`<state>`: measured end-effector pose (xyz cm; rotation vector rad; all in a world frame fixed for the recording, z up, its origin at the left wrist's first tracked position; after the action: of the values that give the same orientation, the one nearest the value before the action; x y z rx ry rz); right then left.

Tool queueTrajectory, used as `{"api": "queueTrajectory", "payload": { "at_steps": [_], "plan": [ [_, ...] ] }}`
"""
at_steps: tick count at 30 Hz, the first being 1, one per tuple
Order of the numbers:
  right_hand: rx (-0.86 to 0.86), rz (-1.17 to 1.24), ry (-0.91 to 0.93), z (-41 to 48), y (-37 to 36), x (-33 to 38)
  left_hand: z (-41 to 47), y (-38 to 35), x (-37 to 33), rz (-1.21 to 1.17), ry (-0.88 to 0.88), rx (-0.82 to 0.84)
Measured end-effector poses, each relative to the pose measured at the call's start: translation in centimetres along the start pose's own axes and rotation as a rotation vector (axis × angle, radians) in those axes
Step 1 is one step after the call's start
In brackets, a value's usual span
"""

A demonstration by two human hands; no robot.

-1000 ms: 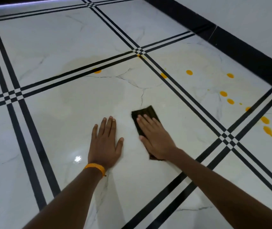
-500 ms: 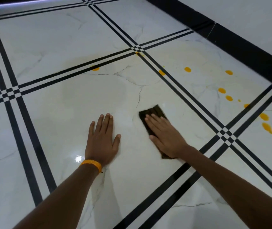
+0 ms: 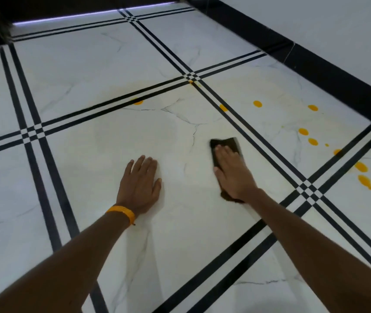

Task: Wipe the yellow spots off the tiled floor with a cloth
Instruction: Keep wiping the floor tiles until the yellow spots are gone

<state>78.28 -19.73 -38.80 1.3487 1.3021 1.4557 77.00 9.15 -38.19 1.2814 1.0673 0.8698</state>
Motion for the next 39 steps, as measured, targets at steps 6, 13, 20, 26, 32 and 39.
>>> {"api": "queueTrajectory", "payload": {
  "at_steps": [6,13,20,26,32,39],
  "plan": [
    [-0.116,0.012,-0.222,2.4,-1.3,2.9,2.7,0.8,7.2,-0.080,0.134,-0.086],
    [-0.072,0.054,0.273,2.7,-2.8,9.1,8.2,0.2,10.6,-0.053,0.166,-0.069],
    [-0.116,-0.011,-0.140,14.1,-2.0,8.2,8.7,-0.9,10.7,-0.089,0.172,-0.120],
    [0.025,0.053,0.289,13.6,-2.2,10.7,8.4,-0.5,11.1,-0.123,0.246,-0.178],
    [-0.119,0.001,-0.135,25.6,-1.7,11.0,8.8,-0.6,11.0,-0.098,0.253,-0.152],
    [0.056,-0.021,0.322,31.9,-0.3,11.7,8.7,-0.4,11.1,-0.117,0.263,-0.146]
  ]
}}
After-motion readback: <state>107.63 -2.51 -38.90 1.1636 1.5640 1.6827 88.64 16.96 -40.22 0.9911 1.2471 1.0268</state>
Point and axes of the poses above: each hand's wrist, its own z-axis towards the middle knuckle, its own y-axis out of the back of the hand, x = y × z, the point moved 3 cm from there along z, towards the middle knuckle, and after that the axes turned 4 degrees about z, right-handed, at the moved point
